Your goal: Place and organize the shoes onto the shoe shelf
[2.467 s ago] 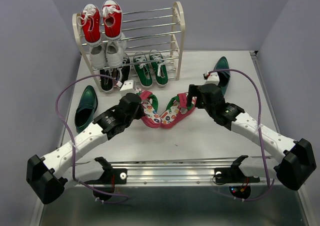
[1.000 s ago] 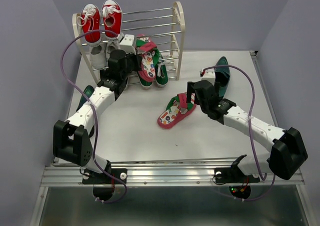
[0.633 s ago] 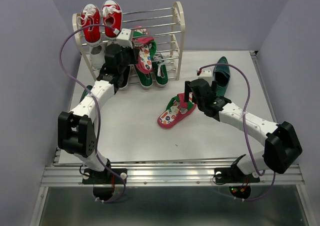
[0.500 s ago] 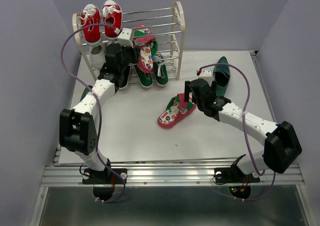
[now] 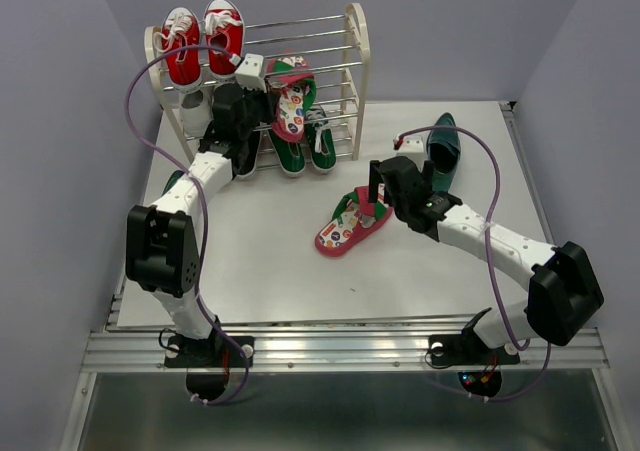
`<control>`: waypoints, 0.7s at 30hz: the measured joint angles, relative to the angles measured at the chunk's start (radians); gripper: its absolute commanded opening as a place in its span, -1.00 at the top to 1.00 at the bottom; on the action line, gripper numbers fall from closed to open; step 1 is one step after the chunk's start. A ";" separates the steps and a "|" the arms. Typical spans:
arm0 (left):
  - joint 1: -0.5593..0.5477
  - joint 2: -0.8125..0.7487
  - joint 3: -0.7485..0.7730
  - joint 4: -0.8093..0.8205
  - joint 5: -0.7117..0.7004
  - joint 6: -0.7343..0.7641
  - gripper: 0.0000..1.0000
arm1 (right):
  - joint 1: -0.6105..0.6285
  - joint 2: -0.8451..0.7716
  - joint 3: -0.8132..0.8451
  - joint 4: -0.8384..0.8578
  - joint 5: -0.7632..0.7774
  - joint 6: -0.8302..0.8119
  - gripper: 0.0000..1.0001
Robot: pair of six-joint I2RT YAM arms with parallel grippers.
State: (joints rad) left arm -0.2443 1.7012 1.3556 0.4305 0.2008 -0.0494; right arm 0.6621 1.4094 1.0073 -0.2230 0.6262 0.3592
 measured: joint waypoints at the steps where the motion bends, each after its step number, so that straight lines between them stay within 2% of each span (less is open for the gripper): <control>1: 0.000 0.002 0.000 0.001 -0.009 0.000 1.00 | 0.000 0.000 0.000 0.000 0.002 0.000 -1.00; 7: 0.002 0.014 0.000 0.007 -0.051 -0.011 1.00 | 0.000 0.000 0.000 0.000 0.004 0.004 -1.00; 8: 0.002 0.015 0.000 0.007 -0.053 -0.013 0.95 | 0.000 0.000 0.000 0.000 0.003 0.004 -1.00; 9: 0.001 0.014 0.000 0.007 -0.056 -0.016 0.82 | 0.000 0.000 0.000 0.000 0.003 0.004 -1.00; 11: 0.000 0.014 -0.002 0.008 -0.071 -0.021 0.79 | 0.000 0.000 0.000 0.000 0.003 0.004 -1.00; 12: -0.001 0.012 -0.005 0.010 -0.077 -0.023 0.62 | 0.000 -0.001 -0.001 0.000 0.003 0.004 -1.00; 13: -0.003 0.009 -0.011 0.011 -0.090 -0.027 0.35 | 0.000 -0.001 -0.002 0.000 0.003 0.004 -1.00; 14: -0.003 0.005 -0.018 0.015 -0.098 -0.029 -0.11 | 0.000 -0.003 -0.003 0.000 0.002 0.006 -1.00; 15: -0.003 -0.002 -0.030 0.025 -0.111 -0.031 -0.97 | 0.000 -0.007 -0.007 0.000 0.001 0.010 -1.00; 21: -0.006 -0.056 -0.059 0.052 -0.168 -0.035 -0.98 | 0.000 -0.054 -0.032 -0.001 -0.023 0.031 -1.00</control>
State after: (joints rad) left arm -0.2501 1.6455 1.2968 0.4828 0.0326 -0.0849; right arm 0.6621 1.3552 0.9749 -0.2241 0.6029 0.3904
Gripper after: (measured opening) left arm 0.986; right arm 0.997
